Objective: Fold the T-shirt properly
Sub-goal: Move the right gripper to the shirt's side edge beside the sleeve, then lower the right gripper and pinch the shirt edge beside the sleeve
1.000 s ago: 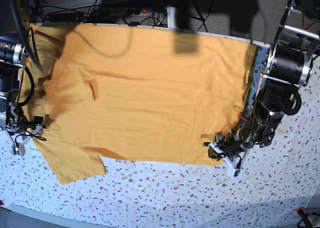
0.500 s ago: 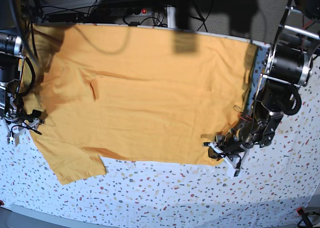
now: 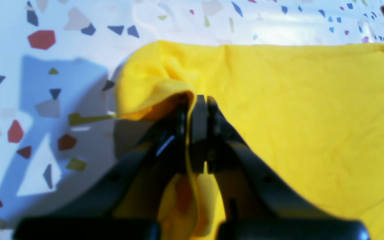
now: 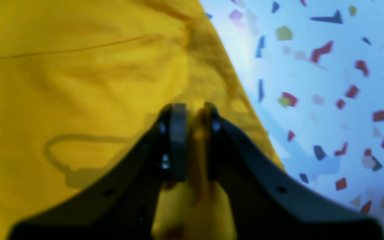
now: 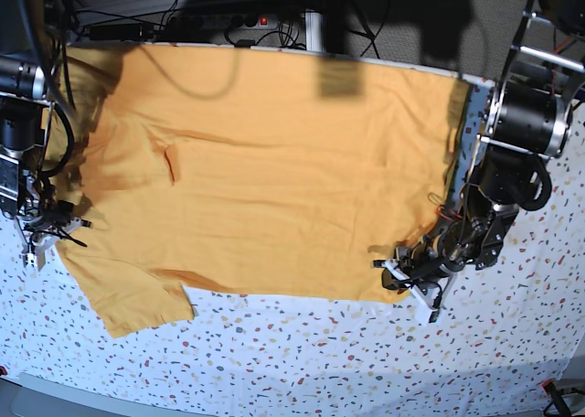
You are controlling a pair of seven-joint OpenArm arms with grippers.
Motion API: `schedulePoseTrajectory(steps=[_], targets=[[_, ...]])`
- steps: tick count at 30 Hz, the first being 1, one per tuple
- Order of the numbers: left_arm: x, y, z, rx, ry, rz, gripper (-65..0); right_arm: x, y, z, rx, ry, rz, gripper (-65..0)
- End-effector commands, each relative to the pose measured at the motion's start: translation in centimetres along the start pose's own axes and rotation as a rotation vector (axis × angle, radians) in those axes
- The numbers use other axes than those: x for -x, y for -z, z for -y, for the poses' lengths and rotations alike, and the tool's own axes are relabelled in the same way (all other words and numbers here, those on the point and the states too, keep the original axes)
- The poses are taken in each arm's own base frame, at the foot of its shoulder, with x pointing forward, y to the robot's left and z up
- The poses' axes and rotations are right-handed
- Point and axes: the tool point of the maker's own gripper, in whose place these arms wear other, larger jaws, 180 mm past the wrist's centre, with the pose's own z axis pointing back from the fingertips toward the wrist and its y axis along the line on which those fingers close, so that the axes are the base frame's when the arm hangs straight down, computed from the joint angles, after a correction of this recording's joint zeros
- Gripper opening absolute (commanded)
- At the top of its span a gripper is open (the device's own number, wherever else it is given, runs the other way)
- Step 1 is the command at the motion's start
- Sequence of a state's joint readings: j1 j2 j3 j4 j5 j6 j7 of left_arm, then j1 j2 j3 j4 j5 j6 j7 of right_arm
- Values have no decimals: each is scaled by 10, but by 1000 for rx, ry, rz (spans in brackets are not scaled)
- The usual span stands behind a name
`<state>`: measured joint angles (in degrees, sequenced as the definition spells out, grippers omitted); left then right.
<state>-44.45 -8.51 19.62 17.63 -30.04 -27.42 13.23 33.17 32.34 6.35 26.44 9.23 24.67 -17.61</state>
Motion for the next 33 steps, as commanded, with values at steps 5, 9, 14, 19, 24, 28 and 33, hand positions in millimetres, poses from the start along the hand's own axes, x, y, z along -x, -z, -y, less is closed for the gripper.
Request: schedulePoseTrajectory(steps=[5,9,14,19,24,28,33], targets=[[-35,-1,6,20,13,77,-650,-29,-9,6,7,-27,44,-650],[-35,-1,6,19,13,76,-650,-49,-16,11,18,-48,96,-640],[-35,-1,6,19,13,76,-650,-65,-30,32,60,-76,113,-475],[-35,-1,7,20,12,77,-650,-68,-44,67,121,-89,103,-177],[-35,-1,7,21,11,77,-650,-53,-56,96,174,-84,3,-175],[-35,-1,7,20,11,76,-650,-30,-60,105,206,-56,-127,-175],[-35,0,9,24,10,76,-650,-29,-58,94,147,33,-122,-175]])
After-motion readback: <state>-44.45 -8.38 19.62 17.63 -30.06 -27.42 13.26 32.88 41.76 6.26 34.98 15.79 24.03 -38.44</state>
